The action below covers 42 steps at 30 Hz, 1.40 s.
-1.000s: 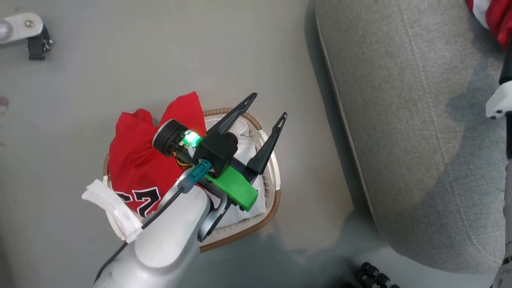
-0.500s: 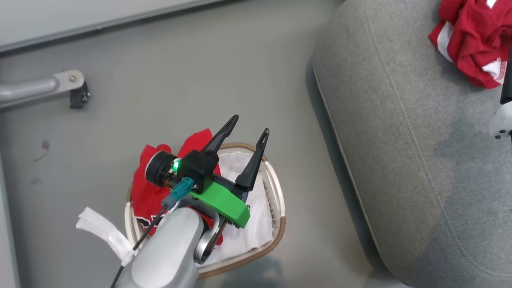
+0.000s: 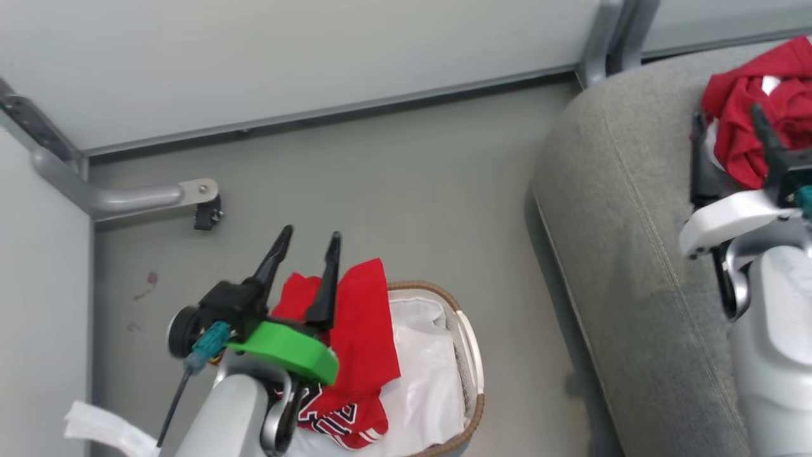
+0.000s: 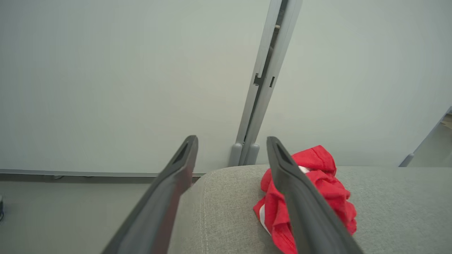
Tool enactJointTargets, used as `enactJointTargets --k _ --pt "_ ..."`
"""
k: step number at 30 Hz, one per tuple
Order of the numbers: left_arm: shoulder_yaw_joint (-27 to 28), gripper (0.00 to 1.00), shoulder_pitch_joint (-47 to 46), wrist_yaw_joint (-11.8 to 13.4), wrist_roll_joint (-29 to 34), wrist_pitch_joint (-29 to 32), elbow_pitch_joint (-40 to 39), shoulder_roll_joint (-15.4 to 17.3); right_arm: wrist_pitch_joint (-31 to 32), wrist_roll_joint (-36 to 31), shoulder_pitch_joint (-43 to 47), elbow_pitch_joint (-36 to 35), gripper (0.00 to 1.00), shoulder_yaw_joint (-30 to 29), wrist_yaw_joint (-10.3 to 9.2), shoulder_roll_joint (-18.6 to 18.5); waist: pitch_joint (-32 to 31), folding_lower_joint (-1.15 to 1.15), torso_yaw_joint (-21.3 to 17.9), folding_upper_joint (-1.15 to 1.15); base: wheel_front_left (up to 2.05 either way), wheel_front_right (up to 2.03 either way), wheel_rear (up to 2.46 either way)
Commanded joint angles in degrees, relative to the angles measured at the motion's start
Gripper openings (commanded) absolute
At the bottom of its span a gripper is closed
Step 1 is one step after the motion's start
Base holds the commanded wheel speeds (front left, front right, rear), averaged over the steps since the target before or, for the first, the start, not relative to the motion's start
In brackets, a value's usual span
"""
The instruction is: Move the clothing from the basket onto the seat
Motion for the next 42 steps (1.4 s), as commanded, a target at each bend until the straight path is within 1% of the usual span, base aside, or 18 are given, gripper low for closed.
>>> enactJointTargets --k 1,8,13,15,18,24,42 --pt "1.5 1.00 1.8 0.1 0.8 0.1 -0.1 -0.1 -0.1 0.7 2.2 -0.8 1.00 0.4 -0.06 0.6 -3.5 0.00 3.3 0.00 0.00 0.00 0.00" --pt "9.9 1.00 7.6 0.1 2.6 0.0 -0.6 -0.3 -0.1 3.0 10.0 -5.1 1.00 3.0 -0.06 4.4 -5.8 0.00 4.7 0.00 0.00 0.00 0.00" --pt "12.9 1.00 11.1 0.1 3.6 0.1 -1.1 -0.5 -0.1 3.4 16.2 -7.9 1.00 4.6 -0.06 5.3 -7.1 0.00 5.4 0.00 0.00 0.00 0.00" --pt "14.0 1.00 12.3 0.1 3.6 0.1 -1.3 -0.6 -0.1 5.8 18.6 -8.2 1.00 5.9 -0.06 5.4 -7.4 0.00 5.4 0.00 0.00 0.00 0.00" --pt "14.6 1.00 13.8 0.1 3.8 0.1 -1.5 -0.8 -0.1 8.7 21.3 -8.2 1.00 6.9 -0.06 5.4 -7.9 0.00 5.4 0.00 0.00 0.00 0.00" --pt "14.8 1.00 15.3 0.1 3.9 0.0 -1.4 -0.9 -0.1 10.0 24.7 -9.1 1.00 7.1 -0.06 5.4 -8.6 0.00 5.6 0.00 0.00 0.00 0.00" --pt "13.4 1.00 13.8 0.1 3.5 0.0 -0.8 -0.9 -0.1 10.7 25.0 -10.0 1.00 7.9 -0.06 5.4 -8.9 0.00 4.8 0.00 0.00 0.00 0.00"
